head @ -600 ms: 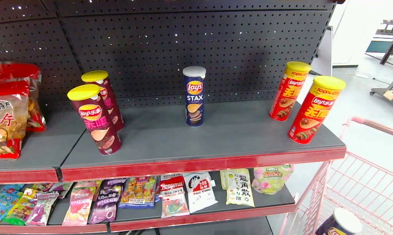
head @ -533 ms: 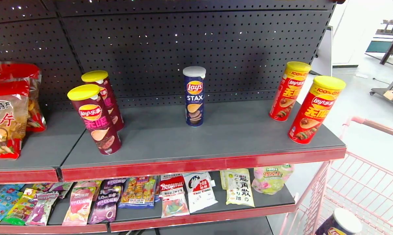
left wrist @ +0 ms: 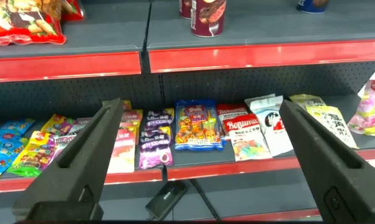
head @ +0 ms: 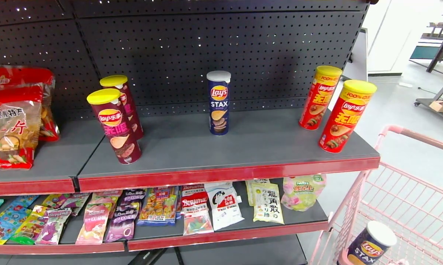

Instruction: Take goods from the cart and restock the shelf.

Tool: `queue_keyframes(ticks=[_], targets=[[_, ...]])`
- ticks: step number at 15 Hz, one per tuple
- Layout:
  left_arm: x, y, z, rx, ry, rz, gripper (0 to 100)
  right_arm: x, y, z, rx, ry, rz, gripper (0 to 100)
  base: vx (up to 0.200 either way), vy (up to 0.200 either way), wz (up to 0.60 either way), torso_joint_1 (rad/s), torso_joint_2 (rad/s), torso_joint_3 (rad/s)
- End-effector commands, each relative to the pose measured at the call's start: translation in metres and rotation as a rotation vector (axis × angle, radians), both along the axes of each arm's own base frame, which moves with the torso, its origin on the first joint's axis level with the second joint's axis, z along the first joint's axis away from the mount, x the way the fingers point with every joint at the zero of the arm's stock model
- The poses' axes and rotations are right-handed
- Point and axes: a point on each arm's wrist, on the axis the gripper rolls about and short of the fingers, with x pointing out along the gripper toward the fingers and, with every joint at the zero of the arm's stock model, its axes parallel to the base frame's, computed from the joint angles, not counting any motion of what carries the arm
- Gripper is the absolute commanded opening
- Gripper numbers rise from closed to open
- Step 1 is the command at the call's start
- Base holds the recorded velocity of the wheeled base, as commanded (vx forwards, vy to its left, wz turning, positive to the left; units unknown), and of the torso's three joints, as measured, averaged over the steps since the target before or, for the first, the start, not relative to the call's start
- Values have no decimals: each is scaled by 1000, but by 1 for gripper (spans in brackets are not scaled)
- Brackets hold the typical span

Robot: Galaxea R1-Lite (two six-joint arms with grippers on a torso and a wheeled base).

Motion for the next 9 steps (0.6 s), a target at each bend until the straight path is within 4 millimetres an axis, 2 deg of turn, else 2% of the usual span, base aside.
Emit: queue_keyframes(ticks=[1,2,9], targets=[[0,0,0,0,1,1,100,0,0,0,0,0,1,100,0,0,0,0,0,0],[0,0,0,0,1,1,100,0,0,0,-2,0,1,100,0,0,0,0,0,0],[0,0,0,0,1,1,100,0,0,0,-2,0,1,100,0,0,-600,2,4,2]])
